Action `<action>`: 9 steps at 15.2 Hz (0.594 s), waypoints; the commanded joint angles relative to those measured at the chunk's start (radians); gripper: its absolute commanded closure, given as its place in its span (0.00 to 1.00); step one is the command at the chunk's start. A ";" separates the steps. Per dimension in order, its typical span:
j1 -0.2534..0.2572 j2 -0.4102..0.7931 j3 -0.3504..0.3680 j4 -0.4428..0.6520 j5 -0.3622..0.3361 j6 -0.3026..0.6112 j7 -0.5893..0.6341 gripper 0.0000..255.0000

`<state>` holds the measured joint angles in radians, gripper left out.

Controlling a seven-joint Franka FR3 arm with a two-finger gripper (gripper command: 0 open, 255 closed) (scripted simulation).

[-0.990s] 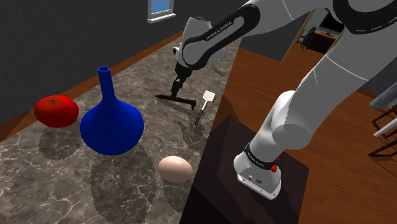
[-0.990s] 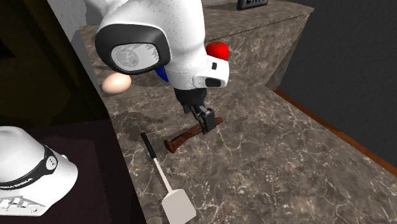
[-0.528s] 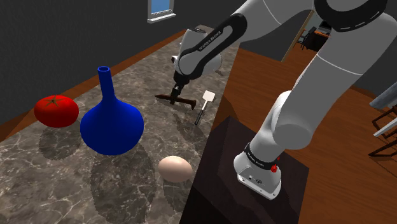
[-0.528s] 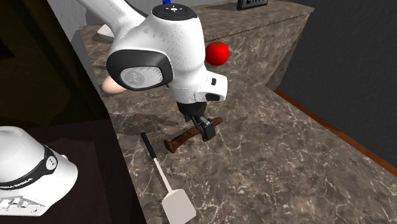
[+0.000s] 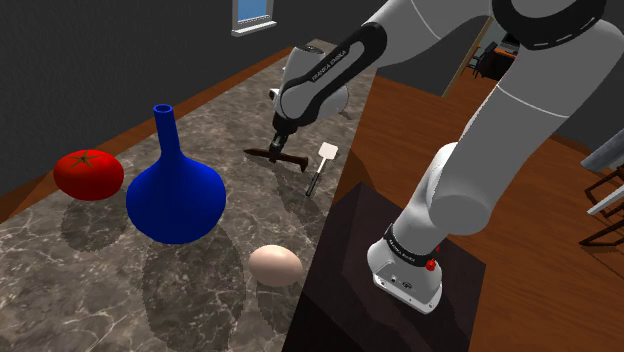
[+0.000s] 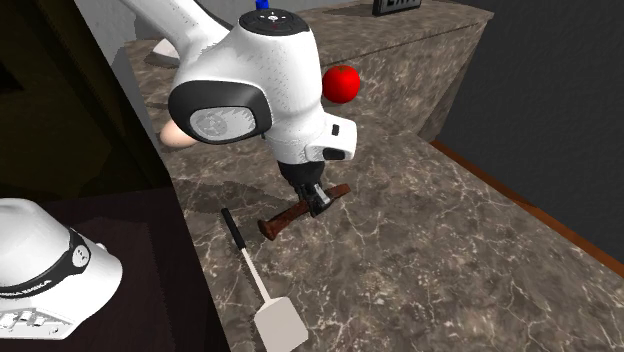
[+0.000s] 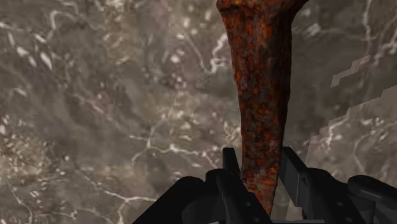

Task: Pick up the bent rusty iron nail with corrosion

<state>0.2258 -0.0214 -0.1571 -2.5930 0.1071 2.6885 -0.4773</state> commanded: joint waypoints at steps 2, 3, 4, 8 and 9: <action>0.000 0.001 0.000 0.000 0.000 0.000 0.000 1.00; 0.000 0.003 0.000 0.002 0.001 0.000 -0.001 1.00; -0.001 -0.011 -0.001 0.004 -0.007 -0.015 0.005 1.00; -0.005 -0.063 -0.001 0.014 -0.033 -0.076 0.026 1.00; -0.006 -0.075 0.000 0.017 -0.038 -0.091 0.030 1.00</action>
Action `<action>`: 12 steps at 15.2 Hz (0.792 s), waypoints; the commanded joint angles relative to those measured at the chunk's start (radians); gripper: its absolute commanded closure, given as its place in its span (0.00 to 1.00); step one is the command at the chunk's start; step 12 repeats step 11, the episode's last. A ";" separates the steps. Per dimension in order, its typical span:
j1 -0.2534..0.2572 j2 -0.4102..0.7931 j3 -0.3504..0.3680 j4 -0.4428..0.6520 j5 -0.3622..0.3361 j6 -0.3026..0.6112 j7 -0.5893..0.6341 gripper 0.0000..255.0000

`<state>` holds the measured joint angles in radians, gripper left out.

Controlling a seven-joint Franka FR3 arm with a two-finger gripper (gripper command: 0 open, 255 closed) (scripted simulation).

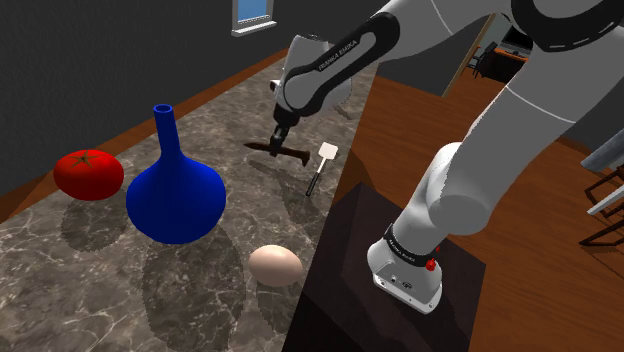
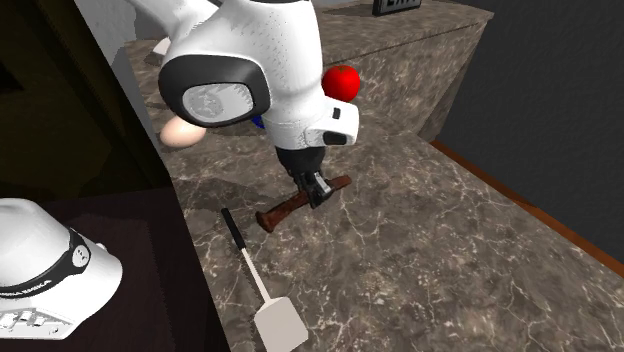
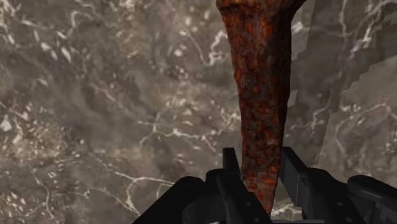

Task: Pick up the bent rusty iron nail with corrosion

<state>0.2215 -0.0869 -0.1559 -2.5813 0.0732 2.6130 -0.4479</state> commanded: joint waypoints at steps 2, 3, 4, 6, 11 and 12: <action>-0.004 -0.034 0.000 0.013 -0.014 -0.046 0.009 1.00; -0.005 -0.045 0.000 0.016 -0.019 -0.061 0.013 1.00; -0.006 -0.057 0.001 0.021 -0.023 -0.077 0.016 1.00; -0.008 -0.079 0.002 0.030 -0.030 -0.107 0.023 1.00; -0.011 -0.111 0.005 0.046 -0.040 -0.155 0.031 1.00; -0.011 -0.111 0.005 0.046 -0.040 -0.155 0.031 1.00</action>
